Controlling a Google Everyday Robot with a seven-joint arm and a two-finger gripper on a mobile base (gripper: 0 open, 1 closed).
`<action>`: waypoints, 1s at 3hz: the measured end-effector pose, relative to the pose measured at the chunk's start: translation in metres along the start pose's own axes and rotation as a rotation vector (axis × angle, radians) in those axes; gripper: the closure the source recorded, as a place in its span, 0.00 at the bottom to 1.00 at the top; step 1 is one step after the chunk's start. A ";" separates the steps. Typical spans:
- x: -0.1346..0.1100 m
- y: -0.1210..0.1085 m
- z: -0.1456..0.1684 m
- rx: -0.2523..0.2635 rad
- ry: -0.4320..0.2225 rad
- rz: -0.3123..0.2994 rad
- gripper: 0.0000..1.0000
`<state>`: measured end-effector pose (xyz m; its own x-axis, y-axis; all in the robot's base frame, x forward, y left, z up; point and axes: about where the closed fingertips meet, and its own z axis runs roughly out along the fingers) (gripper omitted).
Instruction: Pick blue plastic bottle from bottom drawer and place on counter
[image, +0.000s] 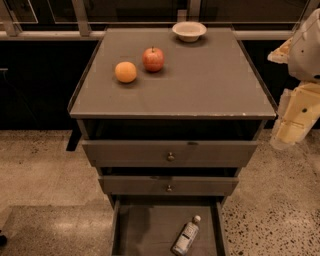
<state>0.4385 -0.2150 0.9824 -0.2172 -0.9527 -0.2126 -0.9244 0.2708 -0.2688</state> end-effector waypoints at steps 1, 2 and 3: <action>0.000 0.000 0.000 0.000 0.000 0.000 0.00; 0.004 0.003 0.006 0.052 -0.020 0.041 0.00; 0.022 0.035 0.037 0.071 -0.081 0.230 0.00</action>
Offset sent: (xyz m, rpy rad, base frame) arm -0.0154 -0.0201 -0.0491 0.1343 -0.3169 -0.2939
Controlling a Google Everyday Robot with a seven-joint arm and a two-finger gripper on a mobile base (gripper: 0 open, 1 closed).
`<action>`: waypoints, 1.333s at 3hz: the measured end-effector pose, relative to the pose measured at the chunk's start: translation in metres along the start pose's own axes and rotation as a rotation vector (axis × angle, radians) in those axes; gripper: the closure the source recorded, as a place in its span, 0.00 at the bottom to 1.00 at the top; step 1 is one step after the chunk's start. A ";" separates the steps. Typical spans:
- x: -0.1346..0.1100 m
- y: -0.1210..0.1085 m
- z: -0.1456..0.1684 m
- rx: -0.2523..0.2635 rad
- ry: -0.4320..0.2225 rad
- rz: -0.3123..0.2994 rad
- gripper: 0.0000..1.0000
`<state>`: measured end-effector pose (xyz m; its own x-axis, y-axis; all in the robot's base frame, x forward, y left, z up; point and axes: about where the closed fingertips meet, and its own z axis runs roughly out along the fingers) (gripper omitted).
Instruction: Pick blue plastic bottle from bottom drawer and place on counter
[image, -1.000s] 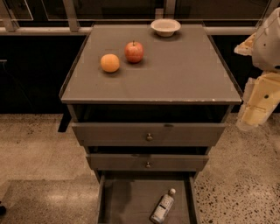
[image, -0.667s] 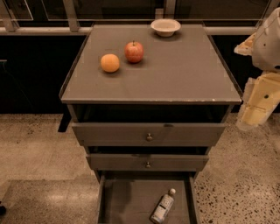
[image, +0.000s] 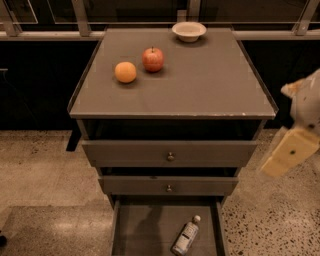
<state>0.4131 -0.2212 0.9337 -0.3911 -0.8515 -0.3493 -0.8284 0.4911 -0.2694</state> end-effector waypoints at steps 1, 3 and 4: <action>0.018 0.006 0.024 0.006 0.001 0.044 0.00; 0.027 0.015 0.045 0.008 -0.036 0.093 0.00; 0.063 0.052 0.119 -0.082 -0.129 0.240 0.00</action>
Offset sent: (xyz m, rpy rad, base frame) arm -0.0031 -0.0093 -0.0291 0.0165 0.0039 -0.0459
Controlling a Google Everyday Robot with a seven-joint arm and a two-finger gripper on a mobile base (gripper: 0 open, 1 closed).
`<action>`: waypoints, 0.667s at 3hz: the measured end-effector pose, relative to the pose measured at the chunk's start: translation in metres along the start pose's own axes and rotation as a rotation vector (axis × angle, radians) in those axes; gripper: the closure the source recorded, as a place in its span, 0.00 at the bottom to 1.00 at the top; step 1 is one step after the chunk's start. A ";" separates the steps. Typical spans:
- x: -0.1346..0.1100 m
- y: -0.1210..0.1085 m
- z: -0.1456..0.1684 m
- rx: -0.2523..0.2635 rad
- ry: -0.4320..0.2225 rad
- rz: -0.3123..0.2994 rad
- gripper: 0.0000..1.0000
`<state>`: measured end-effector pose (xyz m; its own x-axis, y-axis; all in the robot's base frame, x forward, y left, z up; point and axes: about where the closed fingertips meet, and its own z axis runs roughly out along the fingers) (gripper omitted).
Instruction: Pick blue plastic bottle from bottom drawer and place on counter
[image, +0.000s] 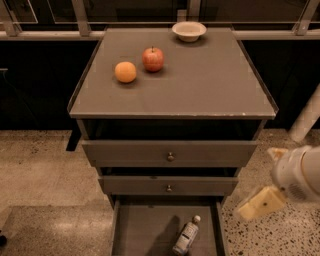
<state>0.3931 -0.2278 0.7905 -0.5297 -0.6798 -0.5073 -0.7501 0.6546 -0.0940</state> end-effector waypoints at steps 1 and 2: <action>0.032 0.018 0.063 -0.050 -0.088 0.160 0.00; 0.027 0.002 0.067 0.007 -0.125 0.185 0.00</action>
Offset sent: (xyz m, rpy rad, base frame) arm -0.0066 0.0097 -0.0613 0.1314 0.0319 -0.0820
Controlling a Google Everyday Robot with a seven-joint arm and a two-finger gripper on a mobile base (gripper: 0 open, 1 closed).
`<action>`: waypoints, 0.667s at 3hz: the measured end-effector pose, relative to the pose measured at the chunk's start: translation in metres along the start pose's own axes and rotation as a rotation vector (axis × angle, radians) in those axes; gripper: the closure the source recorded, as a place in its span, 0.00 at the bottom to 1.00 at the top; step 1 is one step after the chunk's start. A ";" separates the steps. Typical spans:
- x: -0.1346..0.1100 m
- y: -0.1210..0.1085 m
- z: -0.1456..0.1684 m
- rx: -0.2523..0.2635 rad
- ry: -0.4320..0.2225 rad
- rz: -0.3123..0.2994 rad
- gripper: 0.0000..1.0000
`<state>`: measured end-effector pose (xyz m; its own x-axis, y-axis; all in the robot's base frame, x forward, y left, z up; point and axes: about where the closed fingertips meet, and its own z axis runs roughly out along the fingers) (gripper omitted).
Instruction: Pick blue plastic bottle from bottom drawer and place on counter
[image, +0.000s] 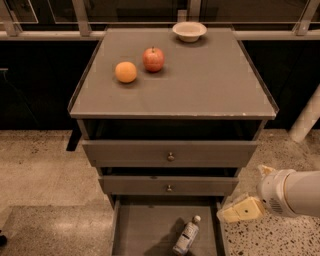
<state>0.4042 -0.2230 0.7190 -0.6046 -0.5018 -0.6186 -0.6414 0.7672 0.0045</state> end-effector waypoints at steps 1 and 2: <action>0.000 0.000 0.000 0.001 0.000 -0.001 0.00; 0.023 0.002 0.019 0.014 -0.031 0.078 0.00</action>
Offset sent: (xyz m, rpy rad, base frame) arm -0.0257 -0.0172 -0.1387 0.2332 0.0096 -0.3325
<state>0.3986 -0.2252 0.6897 -0.6378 -0.4278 -0.6405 -0.5861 0.8090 0.0434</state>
